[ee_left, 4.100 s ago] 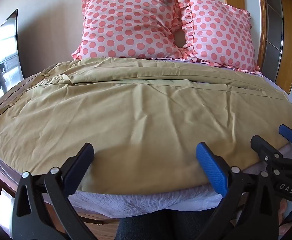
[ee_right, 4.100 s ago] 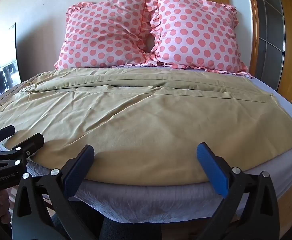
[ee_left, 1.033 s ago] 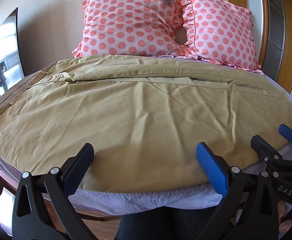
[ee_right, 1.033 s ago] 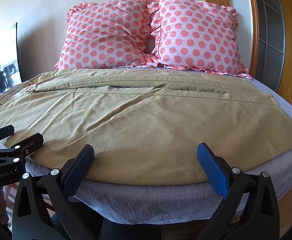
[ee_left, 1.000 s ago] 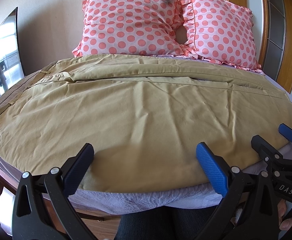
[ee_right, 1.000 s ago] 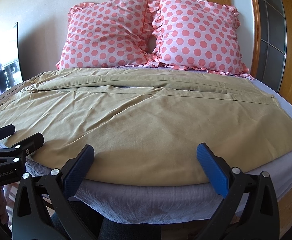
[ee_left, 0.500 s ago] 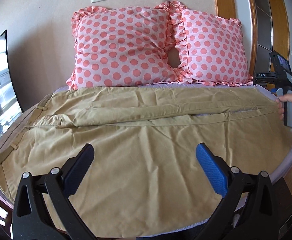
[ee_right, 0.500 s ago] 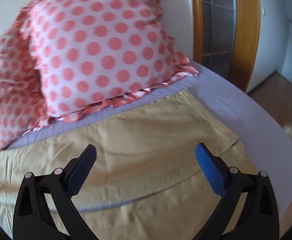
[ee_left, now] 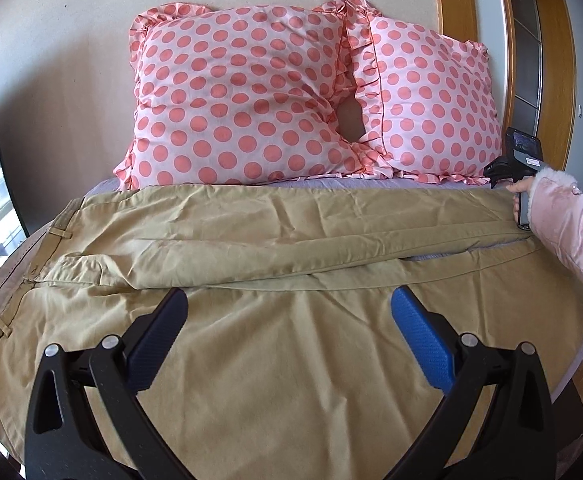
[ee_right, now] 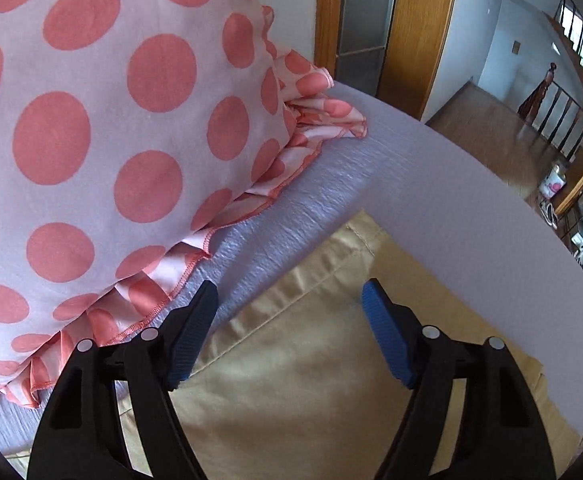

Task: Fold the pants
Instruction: 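Move the right gripper to the khaki pant leg hem and grasp it, then grasp the pants waistband with the left gripper while the right gripper holds the hem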

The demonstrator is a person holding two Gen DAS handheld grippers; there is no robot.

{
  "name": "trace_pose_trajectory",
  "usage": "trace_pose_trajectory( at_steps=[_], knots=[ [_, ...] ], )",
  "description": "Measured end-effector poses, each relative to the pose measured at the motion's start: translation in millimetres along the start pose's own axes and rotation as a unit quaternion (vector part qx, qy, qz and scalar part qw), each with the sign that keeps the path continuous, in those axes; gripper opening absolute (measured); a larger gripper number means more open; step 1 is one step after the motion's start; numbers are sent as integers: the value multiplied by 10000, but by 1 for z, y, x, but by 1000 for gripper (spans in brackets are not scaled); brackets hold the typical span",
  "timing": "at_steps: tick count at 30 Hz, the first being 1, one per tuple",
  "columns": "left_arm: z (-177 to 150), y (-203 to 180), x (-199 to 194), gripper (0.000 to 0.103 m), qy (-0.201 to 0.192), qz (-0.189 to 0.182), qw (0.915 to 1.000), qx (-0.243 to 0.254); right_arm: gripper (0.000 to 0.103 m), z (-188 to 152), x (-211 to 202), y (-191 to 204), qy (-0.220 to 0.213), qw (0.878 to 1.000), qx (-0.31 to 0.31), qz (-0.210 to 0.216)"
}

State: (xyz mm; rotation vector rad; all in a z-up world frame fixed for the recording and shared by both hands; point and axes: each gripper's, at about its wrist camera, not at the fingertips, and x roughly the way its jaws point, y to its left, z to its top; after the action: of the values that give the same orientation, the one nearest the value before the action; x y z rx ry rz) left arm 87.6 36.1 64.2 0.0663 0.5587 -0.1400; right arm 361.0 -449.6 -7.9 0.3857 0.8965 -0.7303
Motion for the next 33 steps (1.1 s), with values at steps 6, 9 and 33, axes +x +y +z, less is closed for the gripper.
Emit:
trace_pose_trajectory(
  at_steps=[6, 9, 33],
  knots=[
    [7, 14, -11, 101, -306, -32, 9988, -374, 6, -11, -17, -35, -85, 9957, 345, 854],
    [5, 22, -18, 101, -347, -229, 9975, -578, 5, -28, -50, -70, -394, 9828, 556, 1715],
    [61, 98, 23, 101, 147, -300, 9885, -1474, 40, -150, -105, -199, 577, 9288, 1496, 3340]
  ],
)
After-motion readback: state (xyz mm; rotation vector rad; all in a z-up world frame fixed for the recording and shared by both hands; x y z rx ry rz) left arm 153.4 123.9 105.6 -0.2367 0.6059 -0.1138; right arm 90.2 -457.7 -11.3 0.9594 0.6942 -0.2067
